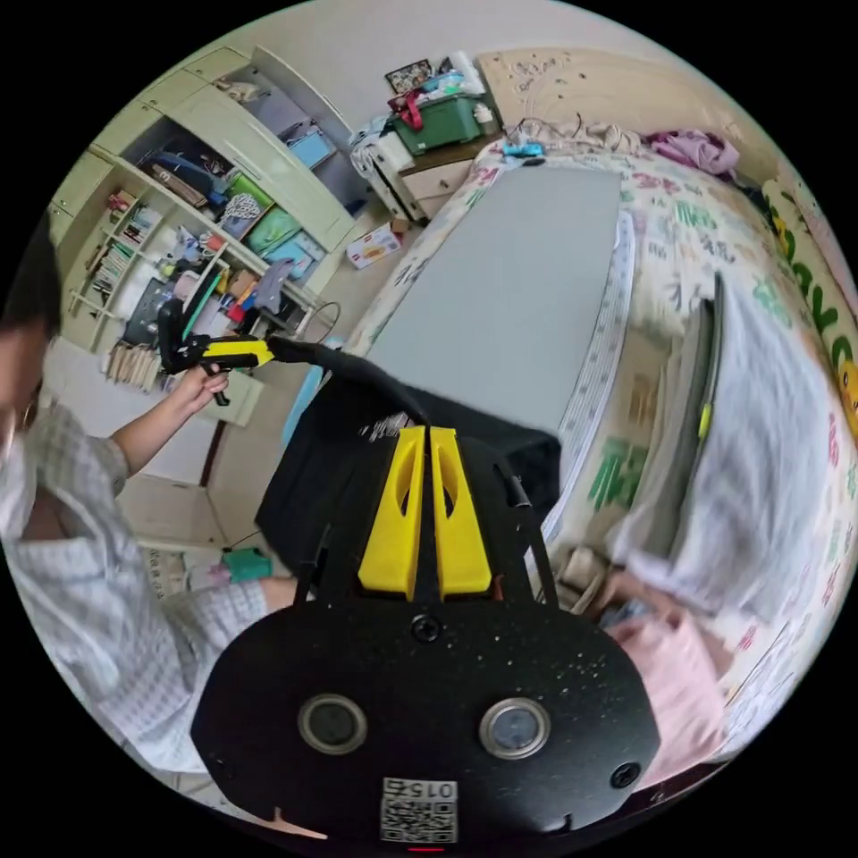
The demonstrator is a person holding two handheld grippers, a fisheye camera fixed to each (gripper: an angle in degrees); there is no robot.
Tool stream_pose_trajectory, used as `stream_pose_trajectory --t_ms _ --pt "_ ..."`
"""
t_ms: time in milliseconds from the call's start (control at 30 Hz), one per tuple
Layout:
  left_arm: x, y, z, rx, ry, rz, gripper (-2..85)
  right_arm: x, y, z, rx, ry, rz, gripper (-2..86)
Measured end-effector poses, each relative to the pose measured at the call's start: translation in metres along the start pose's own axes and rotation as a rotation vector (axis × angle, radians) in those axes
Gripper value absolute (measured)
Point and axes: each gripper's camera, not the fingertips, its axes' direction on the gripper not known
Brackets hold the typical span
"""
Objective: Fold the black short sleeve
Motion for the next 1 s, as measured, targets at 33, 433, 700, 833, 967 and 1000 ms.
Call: stream_pose_trajectory --t_ms 33,433,700,833,967,1000 --pt "0.012 0.030 0.003 -0.027 0.059 -0.019 0.5 -0.001 0.032 0.004 -0.048 -0.045 0.029 -0.7" --pt "0.052 0.239 0.116 -0.380 0.228 -0.438 1.3 0.029 0.198 0.144 -0.591 -0.059 0.262 0.7" --pt "-0.008 0.251 0.091 -0.279 0.234 -0.530 3.6 0.108 0.173 0.096 -0.298 0.029 0.434 5.1" --pt "-0.076 0.238 0.085 0.007 0.114 -0.748 7.9 0.166 0.142 0.092 0.038 -0.055 0.632 10.3" --pt "-0.125 0.222 0.119 0.127 0.158 -0.893 8.5 0.207 0.119 0.126 0.076 -0.155 0.708 10.9" --pt "-0.128 0.220 0.125 0.112 0.142 -0.902 8.6 0.210 0.116 0.130 0.072 -0.155 0.709 10.7"
